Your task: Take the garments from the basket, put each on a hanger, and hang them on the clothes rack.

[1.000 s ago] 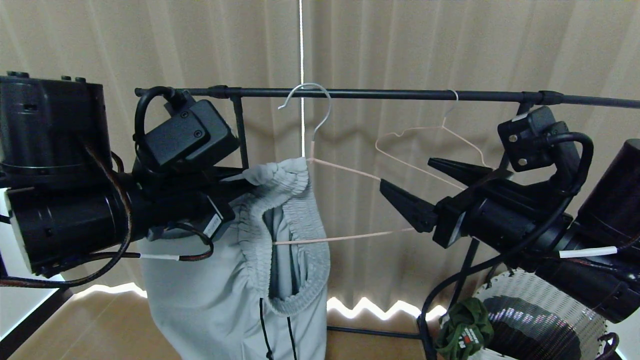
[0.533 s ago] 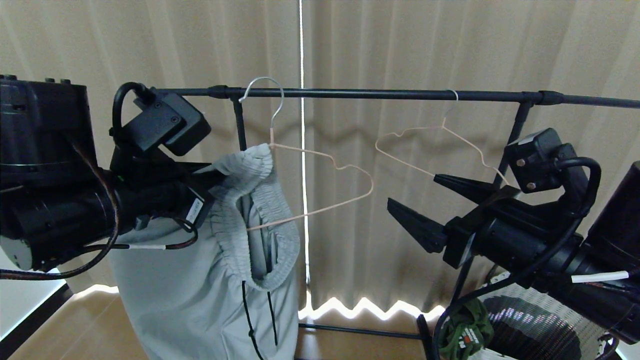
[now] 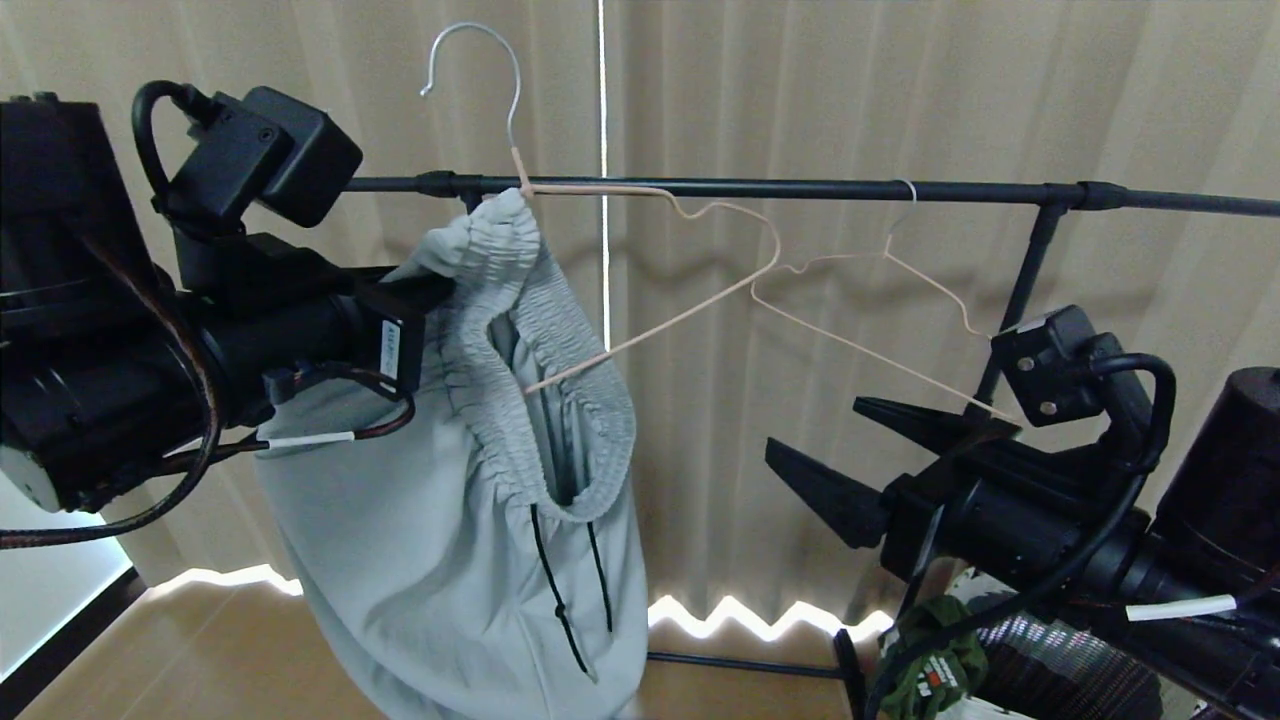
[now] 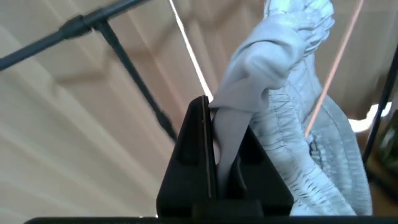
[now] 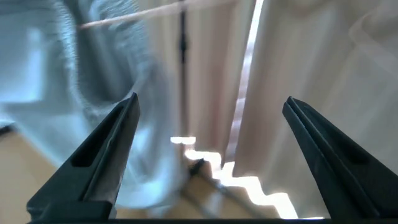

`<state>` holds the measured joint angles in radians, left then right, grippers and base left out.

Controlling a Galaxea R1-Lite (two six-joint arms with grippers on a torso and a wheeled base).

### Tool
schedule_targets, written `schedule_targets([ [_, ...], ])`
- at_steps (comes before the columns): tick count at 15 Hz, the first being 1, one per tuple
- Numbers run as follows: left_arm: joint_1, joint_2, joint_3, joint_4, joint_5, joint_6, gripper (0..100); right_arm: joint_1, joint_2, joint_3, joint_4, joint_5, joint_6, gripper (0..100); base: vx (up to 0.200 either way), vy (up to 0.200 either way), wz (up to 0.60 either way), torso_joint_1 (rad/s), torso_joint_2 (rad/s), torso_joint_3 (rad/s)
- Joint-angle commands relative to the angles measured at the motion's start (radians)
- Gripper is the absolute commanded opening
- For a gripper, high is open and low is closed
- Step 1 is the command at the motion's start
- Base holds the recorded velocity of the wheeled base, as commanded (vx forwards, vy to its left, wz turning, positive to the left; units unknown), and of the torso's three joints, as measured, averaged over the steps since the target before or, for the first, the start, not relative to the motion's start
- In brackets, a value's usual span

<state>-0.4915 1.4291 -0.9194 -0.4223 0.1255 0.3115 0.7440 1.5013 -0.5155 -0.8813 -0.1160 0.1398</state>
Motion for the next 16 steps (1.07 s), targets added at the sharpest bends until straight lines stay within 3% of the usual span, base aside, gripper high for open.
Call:
schedule_targets([
  [1, -0.05, -0.001, -0.009, -0.015, -0.001, -0.022, 0, 0.043, 0.039, -0.02, 0.001, 0.001, 0.024, 100, 0.0, 0.0, 0.0, 0.0, 0.0, 0.0],
  [6, -0.134, -0.001, -0.019, -0.084, -0.003, -0.025, 0, 0.087, 0.146, -0.106, -0.007, -0.001, 0.049, 100, 0.0, 0.0, 0.0, 0.0, 0.0, 0.0],
  [9, -0.141, -0.006, -0.016, -0.087, -0.004, -0.023, 0, 0.081, 0.188, -0.129, -0.01, -0.001, 0.049, 100, 0.0, 0.0, 0.0, 0.0, 0.0, 0.0],
  [12, -0.139, -0.022, -0.004, -0.085, -0.13, -0.025, 0, 0.081, 0.198, -0.129, -0.01, -0.001, 0.049, 100, 0.0, 0.0, 0.0, 0.0, 0.0, 0.0],
  [14, -0.137, -0.022, -0.004, -0.085, -0.139, -0.025, 0, 0.077, 0.2, -0.127, -0.01, -0.001, 0.05, 100, 0.0, 0.0, 0.0, 0.0, 0.0, 0.0],
  [15, -0.137, -0.021, -0.007, -0.085, -0.139, -0.023, 0, 0.075, 0.198, -0.126, -0.012, -0.001, 0.05, 0, 0.0, 0.0, 0.0, 0.0, 0.0, 0.0],
  [16, -0.134, -0.021, -0.007, -0.085, -0.139, -0.023, 0, 0.071, 0.198, -0.124, -0.012, -0.002, 0.05, 0, 0.0, 0.0, 0.0, 0.0, 0.0, 0.0],
])
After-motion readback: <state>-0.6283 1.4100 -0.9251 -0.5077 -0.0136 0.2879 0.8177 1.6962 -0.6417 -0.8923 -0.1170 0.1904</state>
